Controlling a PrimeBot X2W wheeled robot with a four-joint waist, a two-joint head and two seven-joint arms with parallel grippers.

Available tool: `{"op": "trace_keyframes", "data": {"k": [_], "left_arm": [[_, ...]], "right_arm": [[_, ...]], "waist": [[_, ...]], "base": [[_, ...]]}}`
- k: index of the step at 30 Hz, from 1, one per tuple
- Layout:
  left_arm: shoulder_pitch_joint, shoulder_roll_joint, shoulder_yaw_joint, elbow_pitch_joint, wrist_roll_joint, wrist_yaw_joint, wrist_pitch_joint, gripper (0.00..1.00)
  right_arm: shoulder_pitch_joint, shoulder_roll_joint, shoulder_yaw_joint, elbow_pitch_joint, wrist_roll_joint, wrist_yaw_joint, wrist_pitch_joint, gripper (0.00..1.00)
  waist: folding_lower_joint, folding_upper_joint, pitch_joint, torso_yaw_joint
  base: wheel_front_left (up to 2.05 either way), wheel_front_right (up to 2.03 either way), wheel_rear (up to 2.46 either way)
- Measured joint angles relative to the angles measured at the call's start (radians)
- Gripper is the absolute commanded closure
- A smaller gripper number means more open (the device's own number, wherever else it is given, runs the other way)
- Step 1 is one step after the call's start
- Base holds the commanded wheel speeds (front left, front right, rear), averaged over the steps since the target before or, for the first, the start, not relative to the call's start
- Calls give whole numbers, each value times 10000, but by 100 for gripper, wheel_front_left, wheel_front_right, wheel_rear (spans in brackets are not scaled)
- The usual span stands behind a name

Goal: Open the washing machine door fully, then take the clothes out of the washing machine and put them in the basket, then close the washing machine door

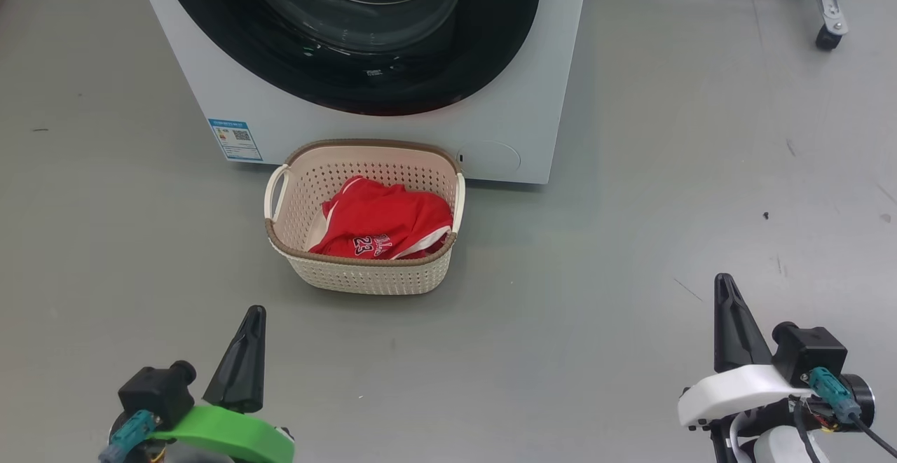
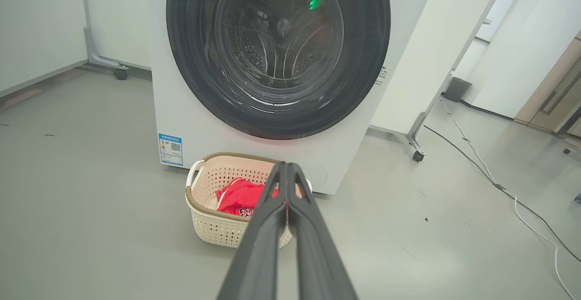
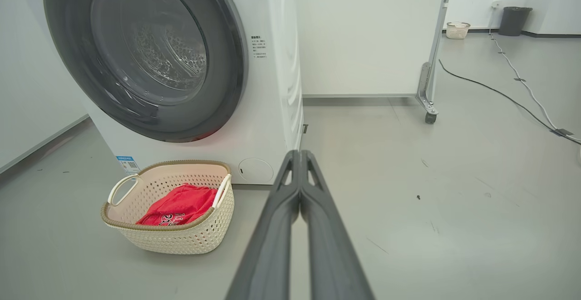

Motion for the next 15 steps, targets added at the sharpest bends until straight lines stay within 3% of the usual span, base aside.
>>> {"op": "trace_keyframes", "data": {"k": [15], "left_arm": [[20,-100,303,-38,-1666,0,387,100]], "right_arm": [[-35,4,-368,163,2025,284,550,100]], "waist": [[0,0,-81,-153]], "base": [[0,0,0]]}}
